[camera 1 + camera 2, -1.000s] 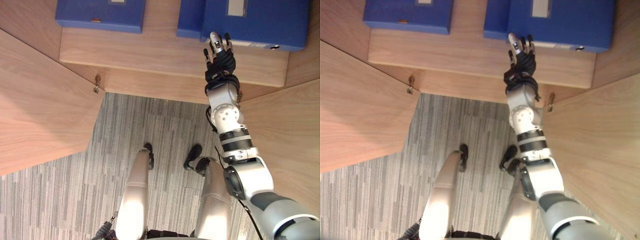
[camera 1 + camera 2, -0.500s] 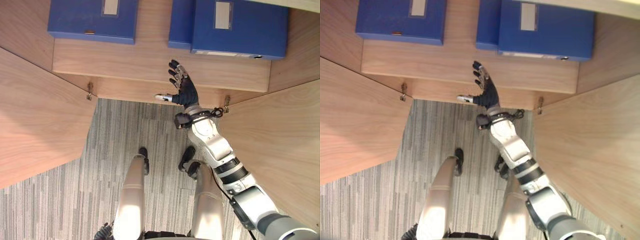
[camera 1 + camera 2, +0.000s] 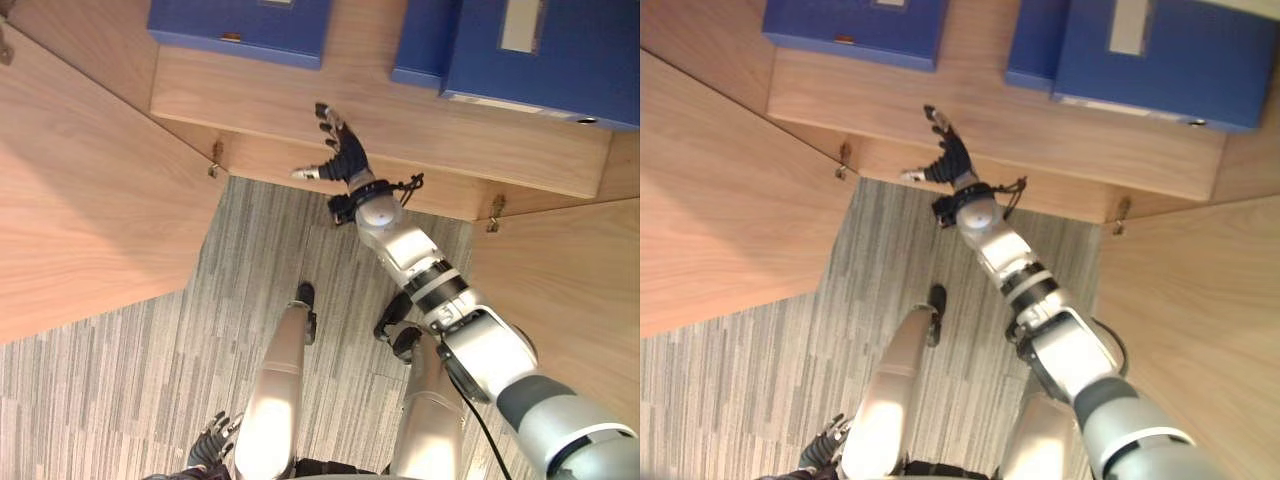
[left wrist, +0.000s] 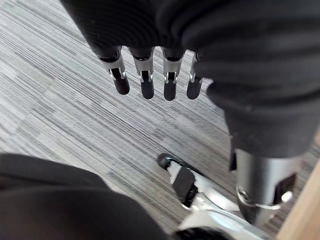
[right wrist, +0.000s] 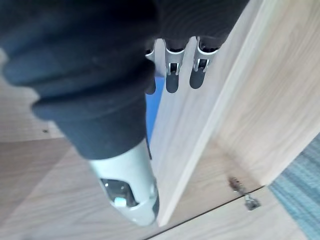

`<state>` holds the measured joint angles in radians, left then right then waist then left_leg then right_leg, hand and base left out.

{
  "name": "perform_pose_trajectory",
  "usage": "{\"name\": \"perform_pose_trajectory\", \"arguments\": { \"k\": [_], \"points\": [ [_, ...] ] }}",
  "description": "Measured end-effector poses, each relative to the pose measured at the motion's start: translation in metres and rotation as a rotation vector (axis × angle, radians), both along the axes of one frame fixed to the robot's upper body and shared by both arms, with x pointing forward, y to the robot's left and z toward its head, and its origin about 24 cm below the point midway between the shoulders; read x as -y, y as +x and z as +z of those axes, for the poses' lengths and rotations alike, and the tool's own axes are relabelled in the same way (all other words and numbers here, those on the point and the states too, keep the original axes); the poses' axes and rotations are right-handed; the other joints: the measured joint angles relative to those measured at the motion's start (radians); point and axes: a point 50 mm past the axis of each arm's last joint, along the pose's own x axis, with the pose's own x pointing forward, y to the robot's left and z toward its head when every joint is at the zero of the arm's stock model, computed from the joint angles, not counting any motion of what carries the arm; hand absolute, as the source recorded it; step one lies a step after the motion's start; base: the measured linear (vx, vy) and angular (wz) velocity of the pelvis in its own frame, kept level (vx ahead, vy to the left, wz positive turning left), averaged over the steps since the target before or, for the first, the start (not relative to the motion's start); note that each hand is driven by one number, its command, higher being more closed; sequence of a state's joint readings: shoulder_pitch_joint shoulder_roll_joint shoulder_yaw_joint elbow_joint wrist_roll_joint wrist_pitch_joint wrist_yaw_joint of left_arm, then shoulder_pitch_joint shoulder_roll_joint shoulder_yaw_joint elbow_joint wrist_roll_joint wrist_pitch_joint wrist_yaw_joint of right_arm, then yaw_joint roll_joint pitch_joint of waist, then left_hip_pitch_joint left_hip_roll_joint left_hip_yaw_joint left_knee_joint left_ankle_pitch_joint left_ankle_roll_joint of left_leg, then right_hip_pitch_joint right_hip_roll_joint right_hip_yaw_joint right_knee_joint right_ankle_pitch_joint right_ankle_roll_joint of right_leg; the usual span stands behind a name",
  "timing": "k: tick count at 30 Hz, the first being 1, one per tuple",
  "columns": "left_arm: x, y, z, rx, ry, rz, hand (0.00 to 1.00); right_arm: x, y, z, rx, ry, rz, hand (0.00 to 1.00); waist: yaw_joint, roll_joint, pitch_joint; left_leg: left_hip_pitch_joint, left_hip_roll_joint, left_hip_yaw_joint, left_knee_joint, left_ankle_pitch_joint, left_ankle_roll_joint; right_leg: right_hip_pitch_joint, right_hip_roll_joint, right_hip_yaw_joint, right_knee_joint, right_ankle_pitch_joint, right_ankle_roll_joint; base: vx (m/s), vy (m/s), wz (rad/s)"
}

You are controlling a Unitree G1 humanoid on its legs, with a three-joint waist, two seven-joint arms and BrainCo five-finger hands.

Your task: Walk over to the cabinet, pick up the folder, carry it to the office cabinet, place the folder inside the office cabinet, then close the office cabinet door

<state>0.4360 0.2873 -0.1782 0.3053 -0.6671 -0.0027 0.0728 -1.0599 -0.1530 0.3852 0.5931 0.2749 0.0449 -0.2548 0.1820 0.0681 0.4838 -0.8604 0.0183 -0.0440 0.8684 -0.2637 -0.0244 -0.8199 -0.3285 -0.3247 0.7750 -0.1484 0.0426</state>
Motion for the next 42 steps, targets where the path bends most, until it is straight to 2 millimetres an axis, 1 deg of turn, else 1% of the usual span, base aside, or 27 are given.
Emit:
{"name": "perform_pose_trajectory", "arguments": {
  "k": [1, 2, 3, 5, 6, 7, 9, 10, 12, 14, 15, 17, 21, 23, 25, 27, 30, 31, 33, 36, 37, 38, 39, 41, 42],
  "points": [
    [0.000, 0.002, 0.004, 0.025, -0.005, 0.012, 0.00, 0.001, 0.001, 0.008, -0.006, 0.068, 0.004, 0.00, 0.009, 0.003, 0.000, -0.019, -0.003, -0.005, 0.022, -0.006, -0.003, -0.017, -0.008, -0.002, 0.020, -0.011, 0.000, -0.04, 0.032, 0.23],
    [0.000, 0.002, 0.003, 0.024, -0.006, 0.023, 0.00, 0.003, 0.002, 0.012, -0.008, 0.099, 0.006, 0.00, 0.012, 0.004, 0.000, -0.029, -0.004, -0.007, 0.031, -0.009, -0.004, -0.027, -0.012, -0.002, 0.031, -0.017, 0.000, -0.04, 0.033, 0.15],
    [-0.001, -0.001, 0.000, 0.007, 0.000, 0.037, 0.00, 0.008, 0.003, 0.019, -0.009, 0.161, -0.002, 0.00, 0.016, 0.006, 0.000, -0.047, -0.010, -0.014, 0.047, -0.013, -0.007, -0.042, -0.023, -0.005, 0.054, -0.030, 0.002, -0.05, 0.024, 0.19],
    [-0.010, -0.012, -0.009, -0.051, 0.039, 0.091, 0.00, 0.025, 0.006, 0.029, -0.003, 0.257, -0.044, 0.00, 0.033, 0.011, 0.000, -0.067, -0.016, -0.024, 0.070, -0.018, -0.011, -0.058, -0.031, -0.009, 0.083, -0.045, 0.003, -0.05, 0.017, 0.23],
    [-0.023, -0.023, -0.016, -0.107, 0.089, 0.125, 0.00, 0.043, 0.009, 0.039, 0.014, 0.353, -0.088, 0.00, 0.043, 0.012, 0.001, -0.081, -0.026, -0.032, 0.080, -0.018, -0.012, -0.070, -0.046, -0.017, 0.106, -0.057, 0.002, -0.04, 0.014, 0.26],
    [-0.029, -0.028, -0.018, -0.131, 0.116, 0.146, 0.00, 0.057, 0.010, 0.045, 0.027, 0.401, -0.120, 0.00, 0.045, 0.017, 0.003, -0.085, -0.033, -0.038, 0.086, -0.018, -0.012, -0.072, -0.055, -0.021, 0.119, -0.063, 0.001, -0.05, 0.017, 0.27],
    [-0.032, -0.033, -0.020, -0.152, 0.136, 0.182, 0.00, 0.079, 0.011, 0.053, 0.055, 0.481, -0.172, 0.00, 0.055, 0.026, 0.003, -0.090, -0.037, -0.044, 0.092, -0.018, -0.013, -0.073, -0.058, -0.022, 0.126, -0.069, 0.008, -0.04, 0.025, 0.12],
    [-0.029, -0.033, -0.021, -0.153, 0.134, 0.185, 0.00, 0.085, 0.009, 0.058, 0.073, 0.526, -0.176, 0.00, 0.054, 0.027, 0.002, -0.093, -0.037, -0.044, 0.094, -0.018, -0.013, -0.076, -0.058, -0.022, 0.127, -0.069, 0.008, -0.03, 0.034, 0.02],
    [-0.022, -0.027, -0.022, -0.139, 0.110, 0.190, 0.00, 0.088, 0.007, 0.062, 0.100, 0.557, -0.176, 0.00, 0.051, 0.027, 0.002, -0.098, -0.036, -0.042, 0.097, -0.018, -0.013, -0.081, -0.059, -0.020, 0.131, -0.069, 0.007, -0.01, 0.011, -0.02],
    [-0.007, -0.007, -0.021, -0.086, 0.067, 0.186, 0.00, 0.092, 0.006, 0.064, 0.110, 0.595, -0.181, 0.00, 0.052, 0.027, 0.002, -0.102, -0.035, -0.036, 0.097, -0.018, -0.014, -0.094, -0.059, -0.013, 0.139, -0.069, 0.007, -0.01, 0.016, -0.05],
    [-0.004, -0.004, -0.021, -0.076, 0.058, 0.187, 0.00, 0.091, 0.006, 0.064, 0.108, 0.597, -0.181, 0.00, 0.052, 0.027, 0.002, -0.103, -0.034, -0.035, 0.096, -0.017, -0.014, -0.097, -0.059, -0.012, 0.140, -0.069, 0.006, 0.00, 0.004, -0.04],
    [0.005, 0.002, -0.020, -0.054, 0.023, 0.194, 0.00, 0.091, 0.006, 0.064, 0.107, 0.599, -0.184, 0.00, 0.051, 0.029, 0.002, -0.107, -0.032, -0.034, 0.096, -0.017, -0.015, -0.104, -0.059, -0.011, 0.145, -0.069, -0.001, 0.00, 0.000, 0.00],
    [0.011, 0.003, -0.021, -0.056, -0.001, 0.210, 0.00, 0.097, 0.008, 0.062, 0.099, 0.591, -0.209, 0.00, 0.052, 0.037, 0.004, -0.109, -0.032, -0.038, 0.094, -0.016, -0.017, -0.106, -0.059, -0.012, 0.147, -0.072, -0.004, 0.00, 0.005, 0.01],
    [0.013, 0.003, -0.021, -0.057, -0.016, 0.213, 0.00, 0.101, 0.011, 0.057, 0.079, 0.571, -0.231, 0.00, 0.053, 0.043, 0.005, -0.111, -0.034, -0.040, 0.095, -0.016, -0.017, -0.106, -0.059, -0.012, 0.147, -0.074, -0.002, 0.01, 0.035, 0.03],
    [0.014, 0.003, -0.021, -0.057, -0.021, 0.211, 0.00, 0.106, 0.019, 0.047, 0.020, 0.540, -0.265, 0.00, 0.054, 0.050, 0.006, -0.116, -0.036, -0.043, 0.095, -0.015, -0.018, -0.109, -0.060, -0.014, 0.148, -0.074, -0.001, 0.01, 0.040, 0.03],
    [0.014, 0.004, -0.020, -0.050, -0.021, 0.209, 0.00, 0.110, 0.023, 0.041, -0.011, 0.464, -0.286, 0.00, 0.056, 0.051, 0.006, -0.119, -0.037, -0.044, 0.095, -0.014, -0.018, -0.113, -0.062, -0.014, 0.149, -0.073, -0.003, 0.02, 0.037, 0.02],
    [0.015, 0.007, -0.018, -0.034, -0.022, 0.202, 0.00, 0.116, 0.025, 0.052, -0.001, 0.356, -0.295, 0.00, 0.055, 0.061, 0.006, -0.136, -0.041, -0.045, 0.095, -0.011, -0.019, -0.131, -0.065, -0.014, 0.153, -0.073, -0.004, 0.01, 0.031, 0.05],
    [0.016, 0.008, -0.017, -0.030, -0.025, 0.195, 0.00, 0.119, 0.025, 0.058, 0.014, 0.307, -0.307, 0.00, 0.056, 0.072, 0.008, -0.143, -0.043, -0.047, 0.095, -0.009, -0.019, -0.137, -0.067, -0.014, 0.157, -0.073, -0.004, 0.00, 0.036, 0.06],
    [0.018, 0.008, -0.018, -0.034, -0.028, 0.193, 0.00, 0.120, 0.025, 0.061, 0.022, 0.279, -0.308, 0.00, 0.057, 0.080, 0.006, -0.148, -0.043, -0.051, 0.095, -0.008, -0.021, -0.140, -0.068, -0.018, 0.157, -0.073, -0.004, 0.01, 0.024, 0.04],
    [0.018, 0.003, -0.022, -0.061, 0.004, 0.170, 0.00, 0.125, 0.026, 0.063, 0.043, 0.176, -0.346, 0.00, 0.057, 0.082, 0.006, -0.149, -0.046, -0.056, 0.090, -0.004, -0.026, -0.141, -0.071, -0.022, 0.160, -0.078, -0.003, 0.01, 0.020, 0.07],
    [0.016, 0.000, -0.024, -0.074, 0.019, 0.167, 0.00, 0.129, 0.027, 0.065, 0.048, 0.148, -0.368, 0.00, 0.059, 0.082, 0.006, -0.149, -0.049, -0.058, 0.087, -0.001, -0.027, -0.141, -0.074, -0.024, 0.162, -0.081, -0.004, 0.00, 0.018, 0.17],
    [0.013, -0.005, -0.027, -0.099, 0.034, 0.177, 0.00, 0.140, 0.027, 0.069, 0.053, 0.105, -0.410, 0.00, 0.064, 0.083, 0.006, -0.150, -0.055, -0.063, 0.078, 0.006, -0.029, -0.141, -0.080, -0.029, 0.162, -0.085, -0.001, 0.00, 0.021, 0.18],
    [0.012, -0.007, -0.028, -0.109, 0.039, 0.183, 0.00, 0.144, 0.026, 0.070, 0.057, 0.088, -0.422, 0.00, 0.068, 0.084, 0.006, -0.150, -0.057, -0.064, 0.075, 0.007, -0.029, -0.141, -0.082, -0.030, 0.163, -0.085, -0.001, 0.00, 0.024, 0.17],
    [0.009, -0.014, -0.033, -0.145, 0.057, 0.193, 0.00, 0.158, 0.024, 0.076, 0.065, 0.067, -0.457, 0.00, 0.081, 0.094, 0.007, -0.151, -0.065, -0.067, 0.070, 0.012, -0.029, -0.142, -0.089, -0.032, 0.165, -0.087, 0.000, 0.00, 0.032, 0.12],
    [0.009, -0.015, -0.034, -0.151, 0.058, 0.194, 0.00, 0.161, 0.024, 0.077, 0.067, 0.070, -0.463, 0.00, 0.082, 0.096, 0.007, -0.152, -0.067, -0.068, 0.068, 0.014, -0.028, -0.143, -0.091, -0.032, 0.165, -0.087, 0.000, 0.00, 0.037, 0.12]
  ]
}}
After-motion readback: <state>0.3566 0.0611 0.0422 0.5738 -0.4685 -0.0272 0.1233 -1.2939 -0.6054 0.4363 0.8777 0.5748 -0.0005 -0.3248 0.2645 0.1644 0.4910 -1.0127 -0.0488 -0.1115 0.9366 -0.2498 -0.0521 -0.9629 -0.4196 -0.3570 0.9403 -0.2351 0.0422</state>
